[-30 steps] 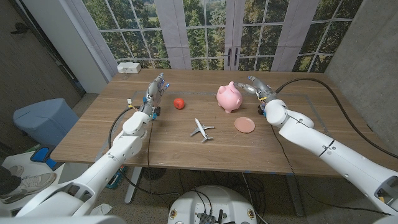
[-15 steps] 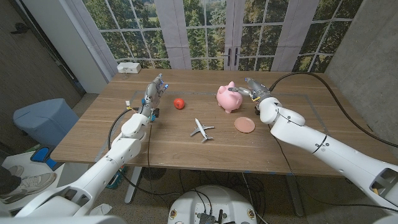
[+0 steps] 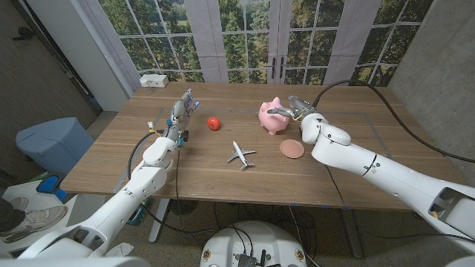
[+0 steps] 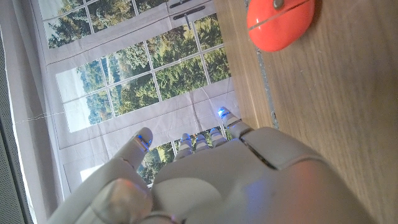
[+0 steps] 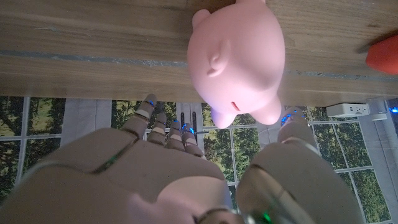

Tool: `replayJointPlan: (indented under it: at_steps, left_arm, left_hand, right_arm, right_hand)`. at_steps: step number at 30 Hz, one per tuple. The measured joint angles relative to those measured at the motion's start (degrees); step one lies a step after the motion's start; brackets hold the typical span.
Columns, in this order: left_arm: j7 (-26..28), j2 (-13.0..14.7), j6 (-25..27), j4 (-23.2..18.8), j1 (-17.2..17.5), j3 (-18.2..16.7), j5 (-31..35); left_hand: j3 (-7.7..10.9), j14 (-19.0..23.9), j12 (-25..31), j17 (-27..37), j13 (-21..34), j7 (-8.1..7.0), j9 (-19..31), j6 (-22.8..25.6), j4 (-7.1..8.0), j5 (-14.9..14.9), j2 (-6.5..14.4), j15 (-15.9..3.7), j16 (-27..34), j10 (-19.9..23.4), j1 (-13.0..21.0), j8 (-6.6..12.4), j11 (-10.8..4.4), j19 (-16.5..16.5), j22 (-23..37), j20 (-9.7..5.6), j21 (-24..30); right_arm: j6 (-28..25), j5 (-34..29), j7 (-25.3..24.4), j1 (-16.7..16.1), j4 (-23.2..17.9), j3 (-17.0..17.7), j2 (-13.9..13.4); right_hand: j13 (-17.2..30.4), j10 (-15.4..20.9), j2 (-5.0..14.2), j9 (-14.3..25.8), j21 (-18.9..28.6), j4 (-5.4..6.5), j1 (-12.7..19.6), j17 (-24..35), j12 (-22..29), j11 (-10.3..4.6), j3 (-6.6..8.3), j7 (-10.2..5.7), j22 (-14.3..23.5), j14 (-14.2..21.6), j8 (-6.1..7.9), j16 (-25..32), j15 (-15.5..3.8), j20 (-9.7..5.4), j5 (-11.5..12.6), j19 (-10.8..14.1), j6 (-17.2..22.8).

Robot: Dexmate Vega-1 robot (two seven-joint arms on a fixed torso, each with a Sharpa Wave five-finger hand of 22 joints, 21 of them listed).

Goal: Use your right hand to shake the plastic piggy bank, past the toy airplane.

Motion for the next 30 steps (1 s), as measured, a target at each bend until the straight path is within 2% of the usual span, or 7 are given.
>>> replayJointPlan:
  at_steps: [3,4,6,13,14,21,30]
  left_arm:
    - [0.0,0.0,-0.1,0.0,0.0,0.0,-0.1]
    - [0.1,0.1,-0.1,-0.3,0.3,-0.2,-0.1]
    - [0.1,0.1,-0.2,-0.3,0.3,-0.2,-0.1]
    - [0.2,0.3,-0.2,-0.8,0.8,-0.4,-0.2]
    - [0.2,0.3,-0.2,-0.9,0.9,-0.5,-0.2]
    - [0.2,0.5,-0.2,-1.1,1.2,-0.7,-0.4]
    - [0.2,0.7,-0.2,-1.2,1.4,-0.9,-0.7]
  left_hand:
    - [-0.15,0.0,0.0,0.0,0.0,0.0,0.0,0.0,-0.15,0.0,0.0,0.0,0.0,0.0,0.0,0.0,0.0,0.0,0.0,0.0,0.0]
    - [-0.15,0.0,0.0,0.0,0.0,0.01,0.0,0.0,-0.15,0.0,0.0,0.0,0.0,0.0,0.0,0.0,0.0,0.0,0.0,0.0,0.0]
    - [-0.15,0.0,0.0,0.0,0.0,0.25,0.0,-0.2,-0.15,0.0,0.0,0.0,0.0,0.0,0.0,0.0,0.0,0.0,0.0,0.01,0.0]
    - [-0.15,0.1,0.0,0.0,0.0,0.42,0.0,0.0,-0.15,0.0,0.0,-0.08,0.0,0.0,0.0,0.0,0.0,0.0,0.0,0.01,0.0]
    - [-0.15,0.2,0.0,0.0,0.0,0.42,0.0,0.0,-0.15,0.0,0.0,-0.21,0.0,0.0,0.0,0.0,0.0,0.0,0.0,0.01,0.0]
    - [-0.15,0.2,0.0,0.0,0.0,0.42,0.0,0.0,-0.15,0.0,0.0,-0.21,0.0,0.0,-0.5,0.0,0.0,0.0,0.0,-0.05,0.0]
    - [-0.15,0.6,0.0,0.0,0.0,0.72,0.0,0.3,-0.15,0.0,-0.1,-0.02,0.0,0.0,-0.5,0.0,0.0,0.4,0.0,-0.01,0.0]
  right_arm:
    - [0.0,0.0,0.0,1.1,0.7,-1.2,0.5]
    - [-2.2,-1.0,1.5,1.6,1.1,-1.7,0.7]
    - [-2.2,-1.0,1.5,2.1,1.4,-2.2,0.9]
    - [-5.3,-1.4,4.5,5.3,4.0,-5.2,2.3]
    - [-5.5,-1.4,4.6,5.4,4.1,-5.4,2.3]
    - [-6.5,-1.3,6.0,8.0,6.7,-7.9,3.5]
    - [-6.7,-0.6,7.4,10.6,9.9,-10.2,4.8]
  right_hand:
    - [0.2,0.2,0.0,0.0,0.0,0.06,0.0,0.0,0.1,-0.21,-0.06,0.0,0.0,0.1,0.0,0.2,-0.1,0.2,0.2,0.2,0.0]
    - [0.3,0.2,0.0,0.0,0.0,0.12,0.0,0.0,0.4,-0.21,-0.12,0.0,0.0,0.1,0.0,0.4,-0.12,0.2,0.2,0.2,0.0]
    - [0.3,0.2,0.11,0.0,0.0,0.15,0.7,0.0,0.4,-0.21,-0.59,0.0,0.0,0.3,0.39,0.4,-0.3,0.21,0.2,0.2,0.5]
    - [0.8,0.4,-0.01,0.3,0.3,0.12,1.2,0.1,0.4,-0.41,-0.95,0.0,0.3,0.6,0.39,0.9,-0.63,0.49,0.8,0.5,0.5]
    - [0.8,0.4,-0.4,0.3,0.3,0.05,1.8,0.2,0.6,-0.41,-1.02,0.0,0.3,0.6,0.39,0.9,-0.62,0.23,1.0,0.8,0.5]
    - [1.1,1.4,0.47,0.3,0.7,0.06,2.7,0.3,1.2,-0.19,-1.48,0.0,0.3,1.4,0.62,1.3,-0.8,-0.23,1.4,1.7,0.4]
    - [1.6,1.4,0.74,0.3,0.8,0.09,3.9,0.3,1.2,-0.19,-1.98,0.0,0.3,2.0,0.61,1.7,-0.61,0.0,1.9,2.7,0.4]
